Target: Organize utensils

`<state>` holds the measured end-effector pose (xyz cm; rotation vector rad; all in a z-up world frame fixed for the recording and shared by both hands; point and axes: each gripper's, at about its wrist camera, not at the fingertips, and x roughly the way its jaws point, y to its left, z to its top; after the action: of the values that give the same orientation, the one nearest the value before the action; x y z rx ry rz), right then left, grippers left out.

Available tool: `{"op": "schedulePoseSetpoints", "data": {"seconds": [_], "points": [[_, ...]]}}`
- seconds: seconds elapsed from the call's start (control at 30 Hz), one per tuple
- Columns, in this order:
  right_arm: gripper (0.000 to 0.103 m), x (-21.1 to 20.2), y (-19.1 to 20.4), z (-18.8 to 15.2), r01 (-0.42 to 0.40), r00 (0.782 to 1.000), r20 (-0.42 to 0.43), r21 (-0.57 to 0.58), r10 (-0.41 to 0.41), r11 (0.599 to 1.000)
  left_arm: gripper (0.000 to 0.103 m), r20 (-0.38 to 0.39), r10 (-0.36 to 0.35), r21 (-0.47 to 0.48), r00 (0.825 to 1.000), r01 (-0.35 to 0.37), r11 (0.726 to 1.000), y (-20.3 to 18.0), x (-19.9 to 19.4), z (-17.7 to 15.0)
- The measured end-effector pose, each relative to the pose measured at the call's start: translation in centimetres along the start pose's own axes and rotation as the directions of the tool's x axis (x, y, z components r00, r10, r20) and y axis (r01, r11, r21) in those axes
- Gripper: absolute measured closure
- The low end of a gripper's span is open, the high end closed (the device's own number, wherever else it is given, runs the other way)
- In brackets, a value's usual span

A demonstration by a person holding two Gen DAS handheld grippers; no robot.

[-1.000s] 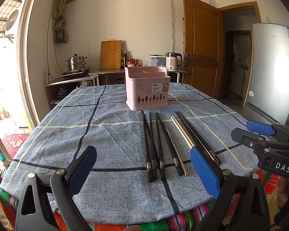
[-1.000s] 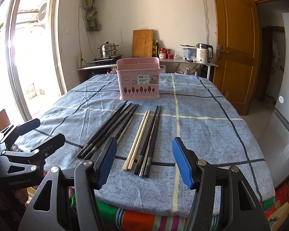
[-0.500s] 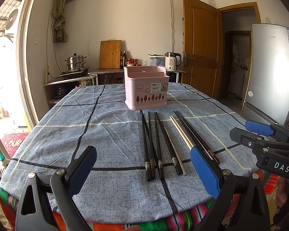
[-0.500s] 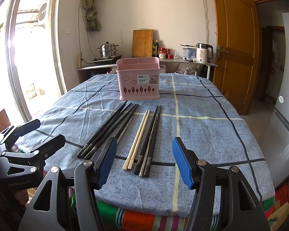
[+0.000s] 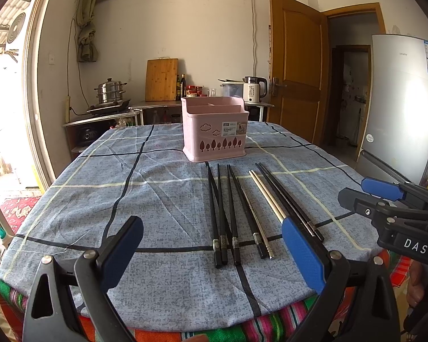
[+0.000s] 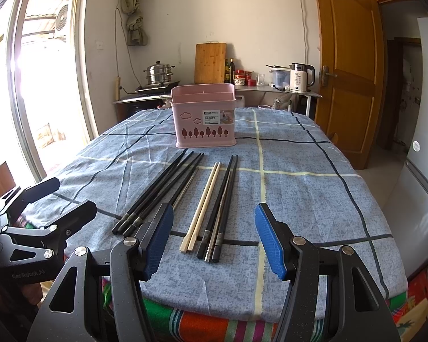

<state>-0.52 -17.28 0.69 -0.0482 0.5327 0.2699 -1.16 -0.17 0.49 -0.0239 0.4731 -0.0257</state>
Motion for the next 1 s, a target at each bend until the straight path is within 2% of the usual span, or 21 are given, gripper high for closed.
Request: {"op": "schedulePoseSetpoints", "data": {"seconds": [0.57, 1.0], "points": [[0.043, 1.3, -0.2, 0.7, -0.005, 1.000, -0.008, -0.002, 0.005, 1.000, 0.004, -0.007, 0.013, 0.002, 1.000, -0.013, 1.000, 0.4, 0.9, 0.4], [0.043, 5.2, -1.4, 2.5, -0.008, 0.999, -0.048, -0.010, 0.007, 1.000, 0.004, -0.041, 0.037, 0.043, 0.998, -0.035, 0.998, 1.0, 5.3, 3.0]]}}
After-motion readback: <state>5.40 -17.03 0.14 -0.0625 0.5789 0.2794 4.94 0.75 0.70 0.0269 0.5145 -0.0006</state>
